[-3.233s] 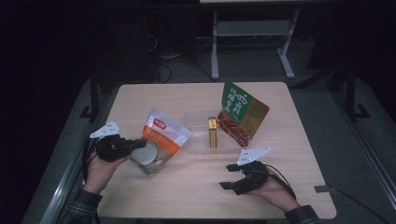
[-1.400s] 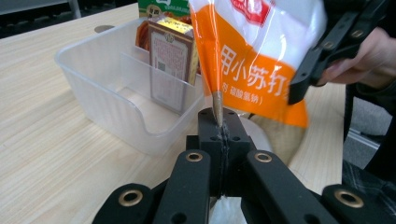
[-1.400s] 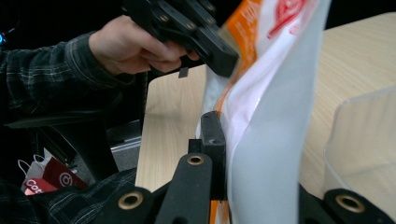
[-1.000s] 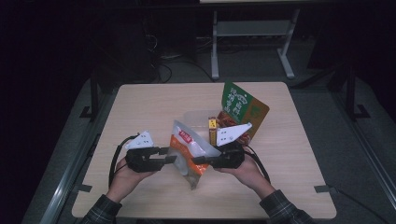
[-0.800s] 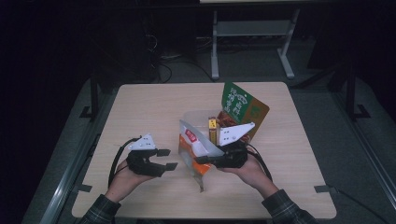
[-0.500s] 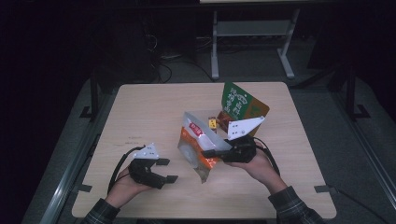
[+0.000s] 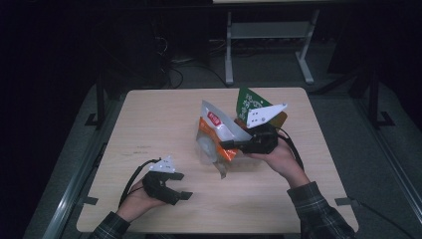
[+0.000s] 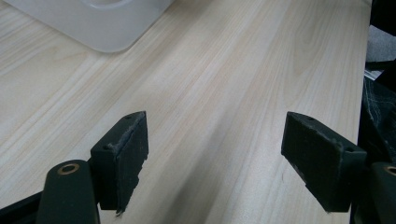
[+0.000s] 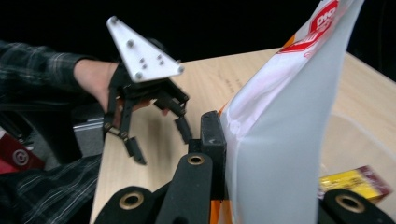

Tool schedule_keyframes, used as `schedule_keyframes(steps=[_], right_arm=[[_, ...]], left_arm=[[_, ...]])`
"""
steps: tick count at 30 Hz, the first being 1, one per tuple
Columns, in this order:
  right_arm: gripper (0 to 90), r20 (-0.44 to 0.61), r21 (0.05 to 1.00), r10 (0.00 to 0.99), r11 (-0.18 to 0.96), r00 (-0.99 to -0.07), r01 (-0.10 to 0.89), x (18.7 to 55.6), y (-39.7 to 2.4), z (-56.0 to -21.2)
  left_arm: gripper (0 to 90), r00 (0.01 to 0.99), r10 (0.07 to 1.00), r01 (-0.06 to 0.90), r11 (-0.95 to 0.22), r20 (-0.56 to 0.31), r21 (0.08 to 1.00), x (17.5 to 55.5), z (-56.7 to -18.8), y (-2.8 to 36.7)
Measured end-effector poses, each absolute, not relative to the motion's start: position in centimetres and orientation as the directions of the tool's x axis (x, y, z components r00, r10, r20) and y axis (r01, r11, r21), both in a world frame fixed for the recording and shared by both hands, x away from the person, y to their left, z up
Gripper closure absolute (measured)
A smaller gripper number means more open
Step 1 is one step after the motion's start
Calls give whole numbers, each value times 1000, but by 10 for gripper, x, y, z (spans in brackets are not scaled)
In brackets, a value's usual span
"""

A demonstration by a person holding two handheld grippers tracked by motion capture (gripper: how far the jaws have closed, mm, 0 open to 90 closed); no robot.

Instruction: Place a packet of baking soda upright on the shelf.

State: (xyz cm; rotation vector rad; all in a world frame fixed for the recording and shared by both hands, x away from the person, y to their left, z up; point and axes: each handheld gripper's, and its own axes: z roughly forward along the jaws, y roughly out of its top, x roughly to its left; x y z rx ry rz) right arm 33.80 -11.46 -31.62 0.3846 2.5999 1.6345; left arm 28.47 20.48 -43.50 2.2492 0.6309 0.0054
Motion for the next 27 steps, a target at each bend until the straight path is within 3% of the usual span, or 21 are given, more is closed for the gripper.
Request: schedule_keyframes(steps=[27], right_arm=[[900, 82, 871, 333, 434, -940, 229, 398, -93, -312]], left_arm=[[220, 900, 407, 397, -619, -155, 678, 284, -441, 200]])
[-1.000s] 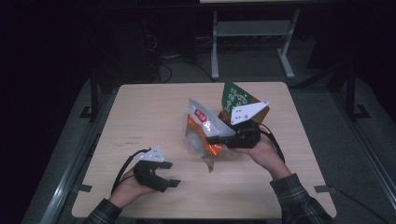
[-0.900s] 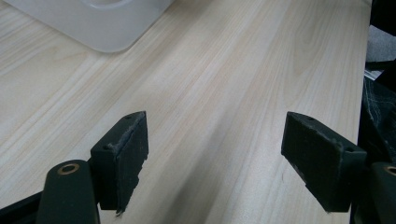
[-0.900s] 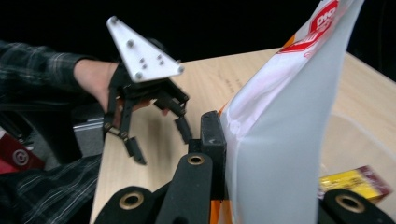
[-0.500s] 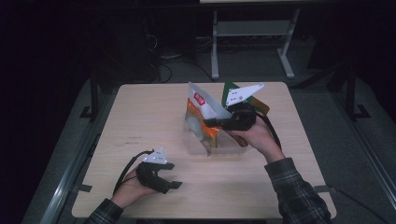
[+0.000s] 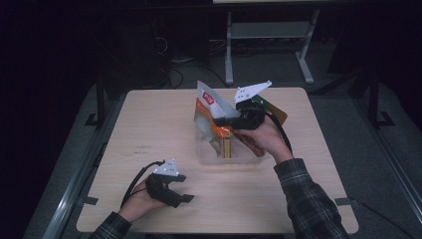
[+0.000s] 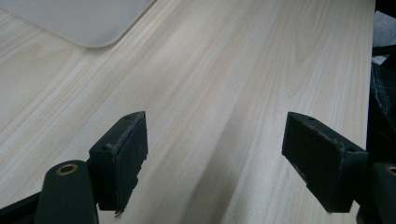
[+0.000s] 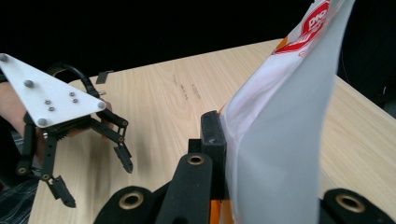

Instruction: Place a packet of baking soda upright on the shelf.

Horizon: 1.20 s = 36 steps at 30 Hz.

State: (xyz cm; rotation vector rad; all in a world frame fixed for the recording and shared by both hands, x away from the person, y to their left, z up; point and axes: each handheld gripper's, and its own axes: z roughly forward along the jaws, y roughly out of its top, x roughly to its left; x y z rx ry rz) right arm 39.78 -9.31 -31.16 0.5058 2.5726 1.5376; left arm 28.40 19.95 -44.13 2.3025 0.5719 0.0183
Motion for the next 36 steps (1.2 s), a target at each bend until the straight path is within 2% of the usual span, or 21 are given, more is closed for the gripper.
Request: schedule_keyframes(steps=[15, 21, 36], right_arm=[[900, 76, 837, 356, 486, -932, 254, 407, -89, -328], [900, 114, 827, 377, 477, -919, 298, 408, -88, -343], [900, 140, 814, 387, 479, -911, 329, 414, -85, -360]], left_arm=[[221, 902, 397, 400, -616, -171, 678, 283, -442, 199], [220, 902, 395, 401, -615, -174, 679, 283, -443, 198], [220, 902, 392, 406, -619, -183, 672, 282, -444, 197]])
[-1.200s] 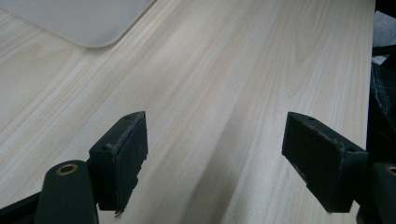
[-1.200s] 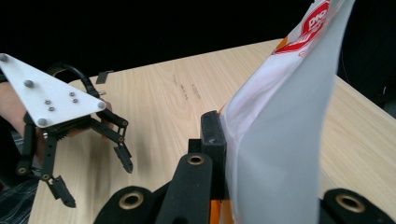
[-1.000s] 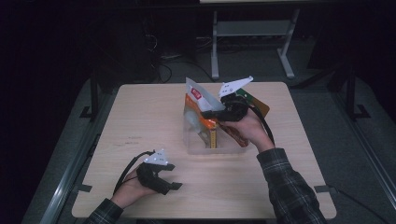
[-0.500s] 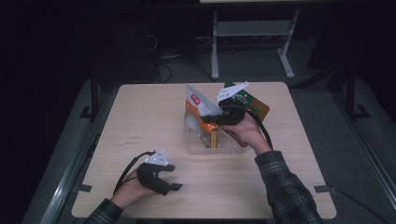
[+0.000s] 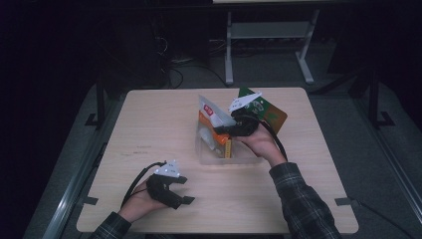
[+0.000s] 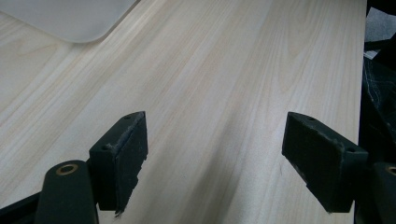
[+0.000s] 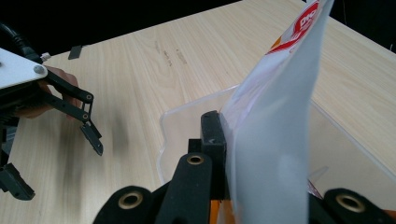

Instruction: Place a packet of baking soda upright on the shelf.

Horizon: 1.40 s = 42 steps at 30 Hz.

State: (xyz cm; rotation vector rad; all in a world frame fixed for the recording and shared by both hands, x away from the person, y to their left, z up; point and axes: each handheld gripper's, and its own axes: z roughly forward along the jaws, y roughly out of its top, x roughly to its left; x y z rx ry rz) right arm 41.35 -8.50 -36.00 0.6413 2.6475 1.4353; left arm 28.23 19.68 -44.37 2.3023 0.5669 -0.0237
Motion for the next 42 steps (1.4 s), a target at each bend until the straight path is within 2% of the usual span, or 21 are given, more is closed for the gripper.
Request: schedule_keyframes(steps=[11, 13, 15, 20, 24, 32, 42], right_arm=[[897, 133, 810, 404, 482, -905, 334, 416, -76, -363], [870, 132, 812, 408, 478, -903, 335, 416, -76, -362], [814, 121, 815, 425, 474, -897, 334, 413, -78, -360], [581, 124, 834, 455, 434, -882, 341, 407, -87, -352], [447, 121, 843, 474, 415, -872, 343, 399, -92, -346], [390, 109, 856, 496, 394, -862, 335, 386, -104, -347], [373, 76, 856, 484, 416, -872, 306, 368, -111, -349]], left_arm=[[221, 904, 385, 403, -627, -185, 666, 282, -445, 195], [220, 904, 385, 404, -623, -186, 670, 282, -445, 195], [221, 905, 384, 400, -622, -183, 673, 282, -444, 195], [221, 904, 385, 403, -622, -185, 672, 282, -445, 195], [221, 904, 385, 404, -623, -187, 670, 283, -444, 195], [221, 905, 383, 400, -626, -182, 670, 283, -444, 195], [221, 908, 376, 395, -625, -184, 673, 282, -444, 194]])
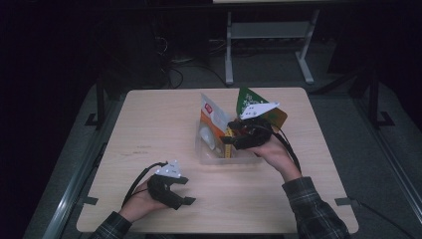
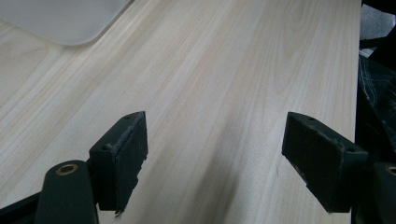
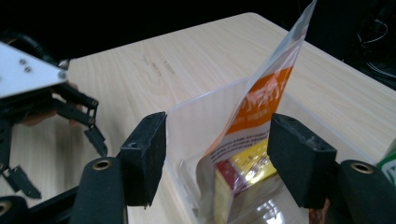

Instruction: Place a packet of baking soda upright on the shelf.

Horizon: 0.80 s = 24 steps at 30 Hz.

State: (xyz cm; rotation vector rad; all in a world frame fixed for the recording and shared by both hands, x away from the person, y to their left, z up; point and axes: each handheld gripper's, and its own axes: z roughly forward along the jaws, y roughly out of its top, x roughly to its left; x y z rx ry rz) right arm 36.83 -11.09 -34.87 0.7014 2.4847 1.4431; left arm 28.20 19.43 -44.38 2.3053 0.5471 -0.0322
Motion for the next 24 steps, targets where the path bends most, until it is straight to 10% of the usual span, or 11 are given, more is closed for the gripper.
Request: schedule_keyframes(steps=[24], right_arm=[[349, 54, 840, 400, 476, -915, 258, 316, -122, -372]], left_arm=[[220, 922, 350, 362, -623, -167, 693, 281, -440, 197]])
